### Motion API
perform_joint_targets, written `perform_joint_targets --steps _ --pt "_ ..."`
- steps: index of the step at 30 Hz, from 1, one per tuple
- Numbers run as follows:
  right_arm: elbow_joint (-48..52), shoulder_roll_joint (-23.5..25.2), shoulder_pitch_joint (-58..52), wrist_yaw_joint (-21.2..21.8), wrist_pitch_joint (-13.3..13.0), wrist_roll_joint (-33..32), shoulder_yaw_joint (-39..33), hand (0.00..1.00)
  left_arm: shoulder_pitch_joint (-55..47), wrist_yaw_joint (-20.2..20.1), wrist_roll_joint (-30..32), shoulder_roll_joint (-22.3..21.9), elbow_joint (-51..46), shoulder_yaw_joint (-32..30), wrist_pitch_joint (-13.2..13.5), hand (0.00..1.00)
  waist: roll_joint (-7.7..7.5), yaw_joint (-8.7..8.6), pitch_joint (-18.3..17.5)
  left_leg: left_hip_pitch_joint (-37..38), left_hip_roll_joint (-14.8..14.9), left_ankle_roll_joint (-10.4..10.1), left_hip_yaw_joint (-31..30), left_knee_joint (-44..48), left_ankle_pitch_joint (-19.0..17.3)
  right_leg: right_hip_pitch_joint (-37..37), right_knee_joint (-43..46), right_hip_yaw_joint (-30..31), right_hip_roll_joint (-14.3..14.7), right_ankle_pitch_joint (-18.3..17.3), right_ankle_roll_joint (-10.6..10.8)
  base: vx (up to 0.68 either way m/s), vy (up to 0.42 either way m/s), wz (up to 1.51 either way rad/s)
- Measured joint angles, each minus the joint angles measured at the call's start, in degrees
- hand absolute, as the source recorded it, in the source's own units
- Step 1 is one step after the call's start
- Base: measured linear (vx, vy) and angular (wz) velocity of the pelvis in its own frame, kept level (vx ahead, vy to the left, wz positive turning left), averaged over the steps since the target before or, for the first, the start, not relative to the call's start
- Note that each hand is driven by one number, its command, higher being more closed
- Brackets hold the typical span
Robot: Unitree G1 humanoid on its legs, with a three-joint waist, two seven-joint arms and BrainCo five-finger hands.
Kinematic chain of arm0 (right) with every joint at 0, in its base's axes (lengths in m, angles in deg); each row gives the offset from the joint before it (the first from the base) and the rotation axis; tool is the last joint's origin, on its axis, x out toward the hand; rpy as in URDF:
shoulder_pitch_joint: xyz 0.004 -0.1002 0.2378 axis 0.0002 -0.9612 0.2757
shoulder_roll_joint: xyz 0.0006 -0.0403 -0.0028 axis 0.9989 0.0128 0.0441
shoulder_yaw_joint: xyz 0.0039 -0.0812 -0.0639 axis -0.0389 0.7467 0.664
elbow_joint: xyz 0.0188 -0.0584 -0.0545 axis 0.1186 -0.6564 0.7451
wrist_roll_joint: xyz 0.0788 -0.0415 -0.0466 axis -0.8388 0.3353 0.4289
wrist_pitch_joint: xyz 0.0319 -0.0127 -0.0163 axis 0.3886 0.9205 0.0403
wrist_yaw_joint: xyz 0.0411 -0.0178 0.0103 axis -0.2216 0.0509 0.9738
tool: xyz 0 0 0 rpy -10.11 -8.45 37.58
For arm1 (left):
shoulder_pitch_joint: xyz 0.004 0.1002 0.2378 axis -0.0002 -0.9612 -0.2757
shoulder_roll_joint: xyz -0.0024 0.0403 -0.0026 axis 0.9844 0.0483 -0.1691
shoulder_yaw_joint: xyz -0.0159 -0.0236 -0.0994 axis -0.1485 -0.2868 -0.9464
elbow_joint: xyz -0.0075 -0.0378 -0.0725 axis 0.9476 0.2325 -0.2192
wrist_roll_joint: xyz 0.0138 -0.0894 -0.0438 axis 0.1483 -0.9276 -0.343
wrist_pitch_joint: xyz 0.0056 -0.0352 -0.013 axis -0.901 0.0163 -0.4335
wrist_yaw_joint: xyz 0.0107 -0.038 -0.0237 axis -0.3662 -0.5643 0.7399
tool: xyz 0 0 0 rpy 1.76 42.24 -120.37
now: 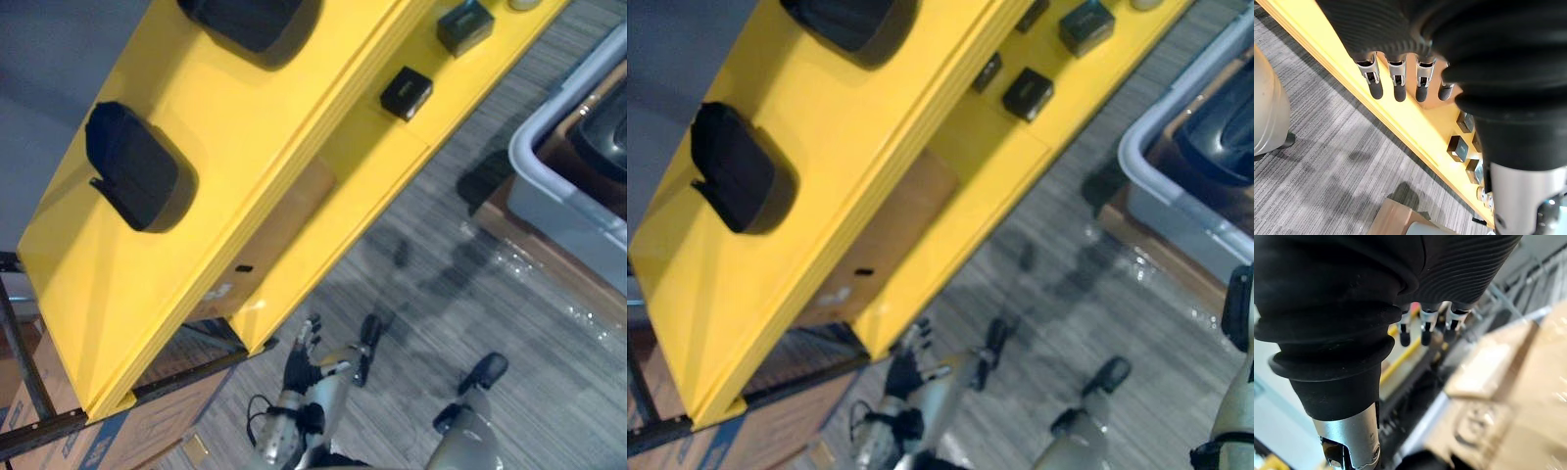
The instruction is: Walk over and take plastic housings, then place them on the shelf
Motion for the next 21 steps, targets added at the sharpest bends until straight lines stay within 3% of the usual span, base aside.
perform_joint_targets --steps 9,15,16,21 --pt "-0.3 1.1 -3.7 4.6 10.6 -1.0 -1.2 0.0 0.1 0.2 0.0 0.0 0.2 0.2 0.0 0.0 0.12 0.85 -0.1 -1.8 -0.9 0.5 -0.2 1.2 -0.4 -1.6 1.5 -1.5 -1.2 -0.2 0.1 -0.03 0.012 0.02" --pt "-0.7 0.8 -5.6 5.5 13.3 -1.0 -2.2 0.0 0.1 0.3 -0.1 0.0 0.3 0.6 -0.1 0.0 0.36 1.36 -0.3 -2.6 -1.4 1.1 0.0 2.1 -0.8 -2.2 2.2 -1.5 -1.8 -0.2 0.0 -0.07 0.023 0.01" --pt "-0.7 0.1 -5.6 5.9 13.4 -0.7 -2.1 1.0 0.3 0.3 -0.1 0.0 0.7 0.8 -0.1 0.0 0.79 1.84 -0.6 -3.1 -1.3 1.2 0.0 2.6 -1.0 -2.5 2.5 -1.5 -1.9 -0.2 0.0 -0.07 0.012 -0.02" --pt "0.1 -1.8 -6.3 7.3 14.3 0.4 -1.8 1.0 0.7 0.5 -0.4 0.0 1.8 0.9 -0.1 0.0 1.7 2.11 -1.3 -3.7 -1.3 1.2 0.0 2.9 -1.1 -2.8 2.5 -1.7 -1.9 -0.4 -0.3 -0.06 -0.007 0.01"
